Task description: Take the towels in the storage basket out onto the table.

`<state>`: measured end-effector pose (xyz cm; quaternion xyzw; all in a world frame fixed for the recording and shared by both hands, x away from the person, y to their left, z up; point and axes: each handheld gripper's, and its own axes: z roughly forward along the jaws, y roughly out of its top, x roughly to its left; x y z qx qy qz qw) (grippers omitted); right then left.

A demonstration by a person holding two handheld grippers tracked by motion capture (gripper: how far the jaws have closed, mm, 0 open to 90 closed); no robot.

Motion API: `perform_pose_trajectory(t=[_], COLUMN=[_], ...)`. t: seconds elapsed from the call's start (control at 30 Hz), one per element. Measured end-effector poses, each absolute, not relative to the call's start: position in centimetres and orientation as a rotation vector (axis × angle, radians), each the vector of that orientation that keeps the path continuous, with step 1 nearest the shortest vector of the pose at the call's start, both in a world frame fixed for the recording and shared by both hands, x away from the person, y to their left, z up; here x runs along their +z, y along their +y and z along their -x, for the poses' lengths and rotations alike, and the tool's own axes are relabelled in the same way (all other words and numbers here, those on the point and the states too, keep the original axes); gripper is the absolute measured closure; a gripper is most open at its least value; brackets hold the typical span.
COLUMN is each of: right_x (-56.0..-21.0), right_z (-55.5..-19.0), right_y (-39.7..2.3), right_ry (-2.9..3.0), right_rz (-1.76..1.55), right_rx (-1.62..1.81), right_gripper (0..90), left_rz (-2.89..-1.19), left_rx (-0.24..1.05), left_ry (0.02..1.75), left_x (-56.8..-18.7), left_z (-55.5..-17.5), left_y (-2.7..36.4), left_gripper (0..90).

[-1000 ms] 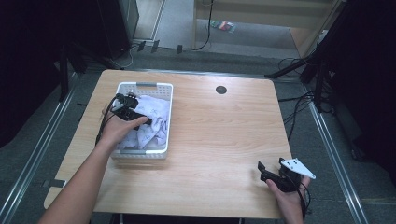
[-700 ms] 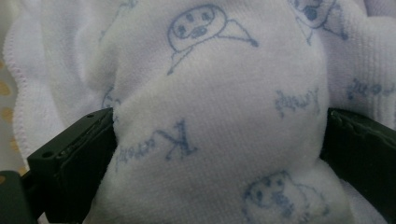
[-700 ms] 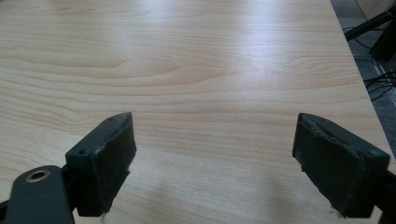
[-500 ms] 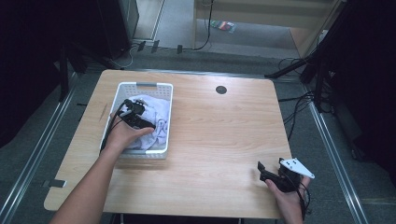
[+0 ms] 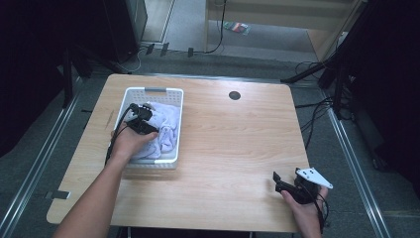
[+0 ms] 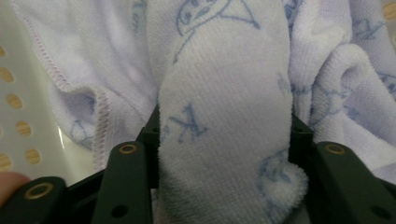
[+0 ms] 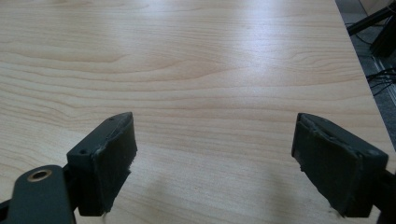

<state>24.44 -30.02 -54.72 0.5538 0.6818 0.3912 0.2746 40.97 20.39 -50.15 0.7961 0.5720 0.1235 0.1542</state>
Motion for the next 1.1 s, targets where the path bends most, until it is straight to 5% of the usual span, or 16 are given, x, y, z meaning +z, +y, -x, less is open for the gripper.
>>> perform_pose_trajectory(t=[0.53,1.1], right_x=[-54.7,-54.7], right_z=[-24.5,-24.5], right_y=[-30.0,-30.0], right_ry=[1.833,1.834], right_rz=[-1.494,-1.490], right_rx=[1.046,1.047], right_gripper=[13.8,13.7], left_rz=[-2.223,-2.158], left_rx=[0.347,0.418], left_ry=[1.596,1.508], left_x=[-47.9,-41.4], left_z=[-40.1,-38.8], left_y=[21.3,22.0], left_gripper=[58.3,58.1])
